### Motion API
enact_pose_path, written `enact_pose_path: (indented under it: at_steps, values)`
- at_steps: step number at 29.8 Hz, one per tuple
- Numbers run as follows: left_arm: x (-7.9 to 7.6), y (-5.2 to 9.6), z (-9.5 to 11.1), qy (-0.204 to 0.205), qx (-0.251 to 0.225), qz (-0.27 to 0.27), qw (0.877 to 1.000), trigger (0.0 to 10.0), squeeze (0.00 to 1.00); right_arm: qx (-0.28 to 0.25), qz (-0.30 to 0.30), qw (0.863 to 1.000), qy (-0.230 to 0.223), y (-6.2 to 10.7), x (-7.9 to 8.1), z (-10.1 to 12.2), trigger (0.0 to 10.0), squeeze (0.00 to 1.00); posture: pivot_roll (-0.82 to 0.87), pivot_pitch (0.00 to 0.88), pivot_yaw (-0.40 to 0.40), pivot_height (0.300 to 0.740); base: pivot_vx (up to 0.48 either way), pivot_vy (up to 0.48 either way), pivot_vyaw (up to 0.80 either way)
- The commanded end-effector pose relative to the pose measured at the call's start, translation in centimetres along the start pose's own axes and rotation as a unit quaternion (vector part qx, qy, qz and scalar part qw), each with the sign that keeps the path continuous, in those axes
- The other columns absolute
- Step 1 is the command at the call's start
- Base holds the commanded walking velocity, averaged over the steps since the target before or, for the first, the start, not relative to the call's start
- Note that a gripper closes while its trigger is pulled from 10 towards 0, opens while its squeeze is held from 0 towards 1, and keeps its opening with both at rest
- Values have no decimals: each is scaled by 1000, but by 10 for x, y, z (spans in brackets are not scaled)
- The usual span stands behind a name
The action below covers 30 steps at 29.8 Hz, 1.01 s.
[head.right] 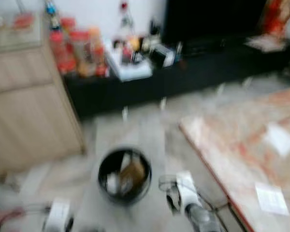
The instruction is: Picking trash to rubbish bin
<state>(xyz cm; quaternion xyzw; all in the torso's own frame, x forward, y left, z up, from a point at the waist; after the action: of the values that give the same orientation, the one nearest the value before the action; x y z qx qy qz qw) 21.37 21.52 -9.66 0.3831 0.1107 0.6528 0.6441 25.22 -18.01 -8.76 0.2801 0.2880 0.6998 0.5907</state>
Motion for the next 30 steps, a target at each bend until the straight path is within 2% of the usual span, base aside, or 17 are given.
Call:
enact_pose_path:
  at_steps: [1,19,30]
  values:
    - [-1,-3,11,9,-13,2,1000,10000,0,-7,-3,1000,-3,0,-4,4,10000,0,-67,63,-79,740,0,0,0]
    - [-1,-4,9,13,-2,0,1000,10000,0,-1,1,1000,-18,0,0,0,10000,0,-50,3,-75,740,0,0,0]
    - [-1,-6,13,13,-5,-5,1000,10000,0,-5,18,1000,-15,-3,13,4,10000,0,-31,0,-65,740,0,0,0]
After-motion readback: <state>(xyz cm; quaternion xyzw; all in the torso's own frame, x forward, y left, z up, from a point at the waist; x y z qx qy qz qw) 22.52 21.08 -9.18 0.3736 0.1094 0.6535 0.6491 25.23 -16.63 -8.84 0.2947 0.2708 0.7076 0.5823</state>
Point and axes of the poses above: a point about 5 cm out from each wrist's last joint towards the gripper, its own y axis pointing back from the gripper into the wrist, its own z axis along the axis of the wrist's last joint, x = y × z, the point moved 4 cm from there along -y, pointing out of the wrist towards the gripper, and after that the axes turned 7 degrees about -y, right-handed, at the moved point
